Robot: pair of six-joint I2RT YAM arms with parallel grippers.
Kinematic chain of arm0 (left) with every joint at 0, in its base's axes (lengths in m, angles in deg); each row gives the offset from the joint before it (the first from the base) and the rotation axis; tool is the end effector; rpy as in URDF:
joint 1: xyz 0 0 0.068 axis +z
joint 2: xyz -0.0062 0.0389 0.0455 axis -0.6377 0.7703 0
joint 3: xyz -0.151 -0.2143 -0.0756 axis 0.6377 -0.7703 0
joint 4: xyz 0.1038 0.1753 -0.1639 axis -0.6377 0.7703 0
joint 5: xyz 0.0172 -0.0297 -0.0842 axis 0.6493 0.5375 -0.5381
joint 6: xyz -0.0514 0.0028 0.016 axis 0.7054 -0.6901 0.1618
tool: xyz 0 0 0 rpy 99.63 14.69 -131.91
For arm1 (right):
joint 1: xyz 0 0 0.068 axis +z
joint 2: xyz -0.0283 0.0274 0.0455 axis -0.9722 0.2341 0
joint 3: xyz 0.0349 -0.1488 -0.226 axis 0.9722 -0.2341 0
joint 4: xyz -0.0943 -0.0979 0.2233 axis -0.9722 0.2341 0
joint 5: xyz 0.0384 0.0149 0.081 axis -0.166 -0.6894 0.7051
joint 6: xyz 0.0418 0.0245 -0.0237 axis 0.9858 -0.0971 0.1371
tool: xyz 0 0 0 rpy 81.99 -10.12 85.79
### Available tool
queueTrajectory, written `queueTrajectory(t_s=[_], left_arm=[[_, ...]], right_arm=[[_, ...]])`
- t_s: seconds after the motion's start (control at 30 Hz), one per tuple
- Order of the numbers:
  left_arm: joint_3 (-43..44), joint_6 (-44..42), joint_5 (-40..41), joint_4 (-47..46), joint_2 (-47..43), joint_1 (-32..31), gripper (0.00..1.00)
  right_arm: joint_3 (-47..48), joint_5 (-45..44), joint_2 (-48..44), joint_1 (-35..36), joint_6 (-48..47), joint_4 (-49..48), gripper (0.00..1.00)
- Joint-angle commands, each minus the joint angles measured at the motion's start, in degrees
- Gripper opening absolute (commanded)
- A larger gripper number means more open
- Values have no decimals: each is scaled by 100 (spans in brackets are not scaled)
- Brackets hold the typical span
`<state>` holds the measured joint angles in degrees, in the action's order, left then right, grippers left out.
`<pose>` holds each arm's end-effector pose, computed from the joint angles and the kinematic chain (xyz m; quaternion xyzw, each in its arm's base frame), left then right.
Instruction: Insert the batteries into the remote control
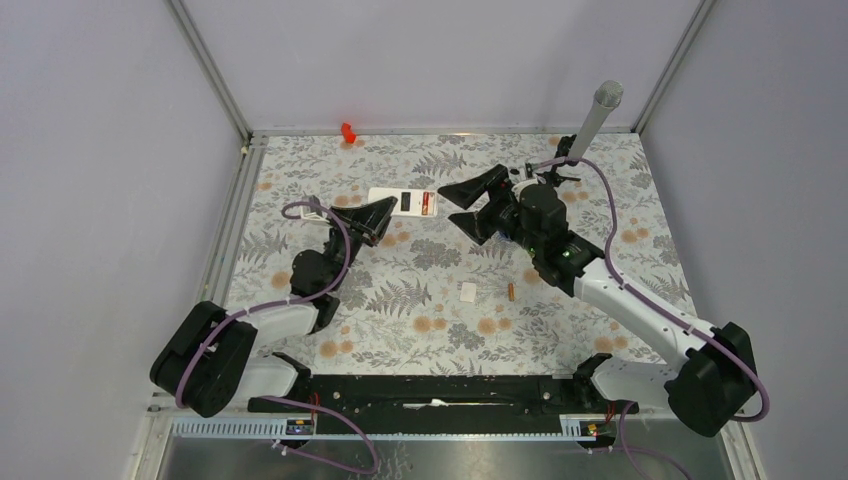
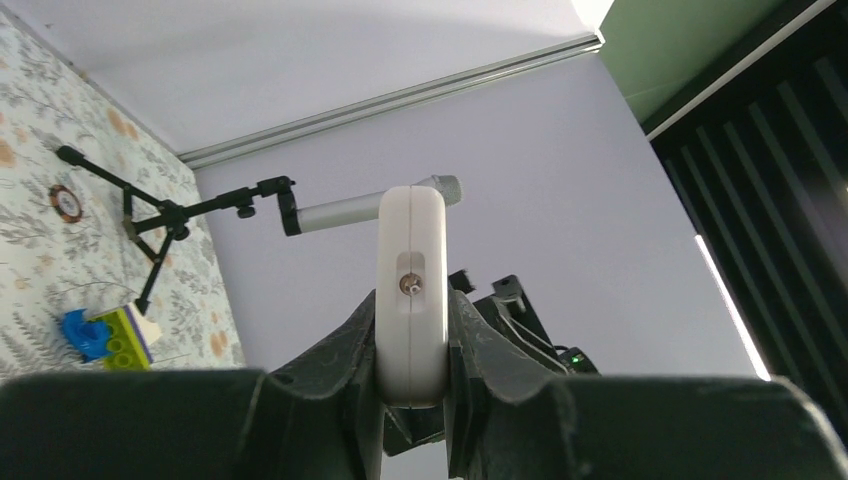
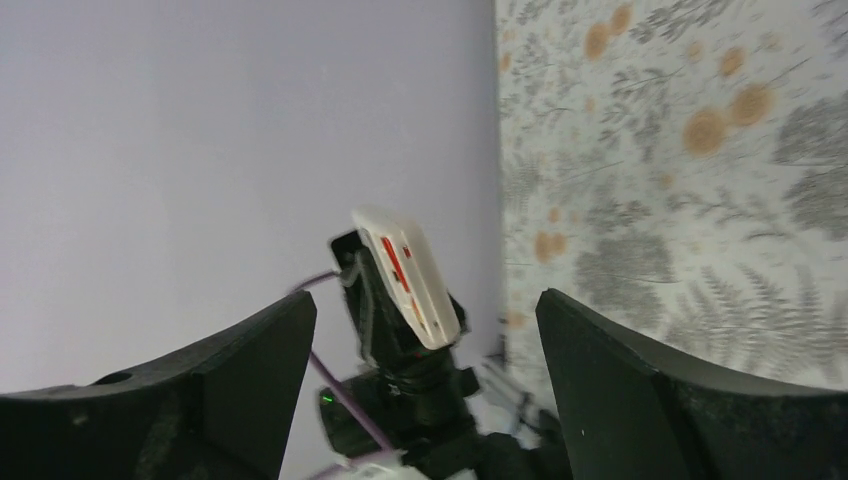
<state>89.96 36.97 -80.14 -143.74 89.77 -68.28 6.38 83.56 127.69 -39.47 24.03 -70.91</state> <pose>0.2083 -0.1146 0.2429 -0.2580 0.5012 -0.6942 0.4475 0.2261 0.1741 0.3338 0.2425 0.6976 0.5890 0.3280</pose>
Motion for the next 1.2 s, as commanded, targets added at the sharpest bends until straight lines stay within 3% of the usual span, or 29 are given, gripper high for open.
queueTrajectory(t_s=[0.0, 0.07, 0.27, 0.53, 0.67, 0.77, 0.83, 1.0, 1.17], left_arm=[[-151, -389, -95, -417, -198, 80, 0], [-151, -561, -369, -412, -183, 113, 0], [-38, -557, -1079, -660, 139, 122, 0], [76, -452, -1486, -669, 150, 134, 0], [139, -381, -1636, -679, 168, 133, 0], [154, -388, -1680, -672, 153, 133, 0], [163, -395, -1713, -670, 127, 133, 0], [178, -437, -1783, -672, 72, 133, 0], [183, -474, -1815, -672, 44, 133, 0]], right_arm=[[176, 367, -392, -109, -2052, 720, 88], [335, 585, -374, -105, -2725, 1082, 88], [405, 2026, 64, -105, -3459, 439, 86], [-251, 1452, -371, -105, -3754, -648, 74], [-267, 1374, -358, -105, -3811, -659, 61], [-322, 1331, -315, -105, -3754, -739, 43], [-359, 1312, -292, -105, -3695, -802, 36], [-429, 1262, -256, -113, -3597, -918, 33], [-452, 1344, -190, -105, -3462, -1088, 45]])
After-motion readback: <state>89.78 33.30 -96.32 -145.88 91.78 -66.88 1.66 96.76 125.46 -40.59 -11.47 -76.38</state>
